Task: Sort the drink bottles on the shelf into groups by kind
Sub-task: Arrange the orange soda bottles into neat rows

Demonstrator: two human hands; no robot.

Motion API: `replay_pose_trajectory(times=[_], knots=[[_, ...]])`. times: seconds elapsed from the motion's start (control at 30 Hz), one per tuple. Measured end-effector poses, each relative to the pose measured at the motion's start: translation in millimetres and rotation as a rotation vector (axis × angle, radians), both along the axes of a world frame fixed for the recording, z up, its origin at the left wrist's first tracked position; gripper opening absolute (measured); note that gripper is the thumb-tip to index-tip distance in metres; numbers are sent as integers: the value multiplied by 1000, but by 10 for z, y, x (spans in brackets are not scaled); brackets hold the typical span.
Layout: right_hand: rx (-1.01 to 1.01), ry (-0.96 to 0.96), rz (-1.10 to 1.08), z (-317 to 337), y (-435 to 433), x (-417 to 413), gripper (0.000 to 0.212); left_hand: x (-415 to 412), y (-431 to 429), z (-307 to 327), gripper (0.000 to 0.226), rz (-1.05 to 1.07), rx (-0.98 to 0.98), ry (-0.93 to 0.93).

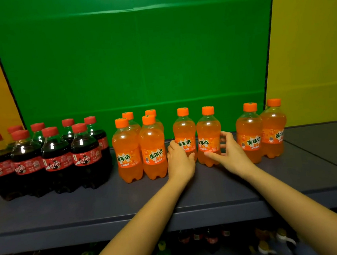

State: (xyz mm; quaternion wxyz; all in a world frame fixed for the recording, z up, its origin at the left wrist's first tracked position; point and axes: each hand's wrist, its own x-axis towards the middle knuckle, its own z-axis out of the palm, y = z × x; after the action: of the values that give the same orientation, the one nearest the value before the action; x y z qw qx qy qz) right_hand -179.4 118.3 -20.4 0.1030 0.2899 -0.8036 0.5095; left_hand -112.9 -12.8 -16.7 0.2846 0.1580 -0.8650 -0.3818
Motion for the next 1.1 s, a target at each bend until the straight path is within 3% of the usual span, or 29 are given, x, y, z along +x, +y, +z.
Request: replay_pose_trajectory(times=[0.5,0.83,1.1], knots=[[-60,-99,58,20,-188,-149,73,-135,11,-42,62,156,-45,1],[-77,-42,53,-19,-197,-151,69,-192,17,-12,57,166,-2,5],[-30,8,27,-34,-187,-158,71,-152,20,-29,78,82,15,9]])
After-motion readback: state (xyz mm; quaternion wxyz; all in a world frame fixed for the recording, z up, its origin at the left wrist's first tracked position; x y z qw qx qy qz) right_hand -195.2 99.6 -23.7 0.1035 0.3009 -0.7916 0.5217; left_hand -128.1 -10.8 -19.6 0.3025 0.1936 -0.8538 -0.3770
